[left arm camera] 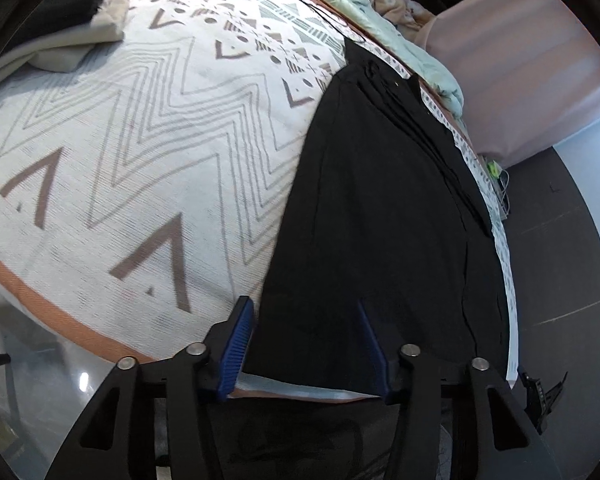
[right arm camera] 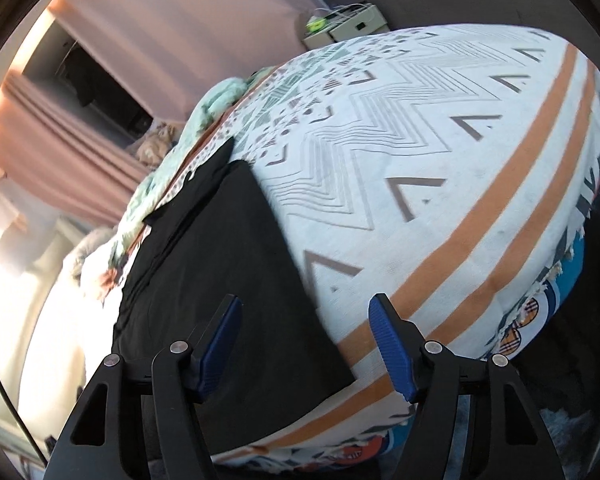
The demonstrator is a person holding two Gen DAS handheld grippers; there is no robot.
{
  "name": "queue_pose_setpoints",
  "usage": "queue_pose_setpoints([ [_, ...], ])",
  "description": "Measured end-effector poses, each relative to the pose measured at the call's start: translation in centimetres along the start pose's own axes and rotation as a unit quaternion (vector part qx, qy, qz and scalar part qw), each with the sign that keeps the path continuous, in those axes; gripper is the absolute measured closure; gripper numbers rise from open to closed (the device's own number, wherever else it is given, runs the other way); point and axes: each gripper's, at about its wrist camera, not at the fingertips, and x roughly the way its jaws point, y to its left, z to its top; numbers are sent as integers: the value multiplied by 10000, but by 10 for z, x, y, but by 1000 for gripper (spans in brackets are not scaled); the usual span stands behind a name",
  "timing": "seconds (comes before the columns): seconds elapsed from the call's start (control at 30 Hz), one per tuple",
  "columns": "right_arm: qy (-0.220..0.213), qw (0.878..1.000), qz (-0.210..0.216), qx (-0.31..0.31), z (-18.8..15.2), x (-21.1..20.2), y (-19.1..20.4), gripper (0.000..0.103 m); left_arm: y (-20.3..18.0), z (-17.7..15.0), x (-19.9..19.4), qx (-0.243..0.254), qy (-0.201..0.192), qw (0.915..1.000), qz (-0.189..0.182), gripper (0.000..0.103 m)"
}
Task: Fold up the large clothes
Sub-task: 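Grasp the jacket hem with both tools and lift it toward the collar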
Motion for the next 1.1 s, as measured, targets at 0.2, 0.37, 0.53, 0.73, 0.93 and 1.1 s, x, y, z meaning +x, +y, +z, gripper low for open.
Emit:
queue_pose_setpoints([
  [0.2,369,9973,591,238,-18,13,-2,45,-5,-5,1,103,-84,9999,77,53],
  [0.37,401,9944,926,322,-35,13,0,49,-5,-12,0,158,-150,9998,17,53],
  [0.53,371,9910,1177,520,-36,17,-4,49,-1,-14,-2,44,-203,9997,-83,53],
  [0.73,18,9761,1929,1006,-27,21,-7,49,2,-6,4,-167,-230,9991,-305,59],
  [0.93,49,9720,2119,1015,-33,17,-10,49,2,-3,8,-229,-238,9984,-462,60],
  [1.1,286,9749,1987,967,-47,26,-13,49,-2,-2,9,-188,-209,9985,-465,60],
])
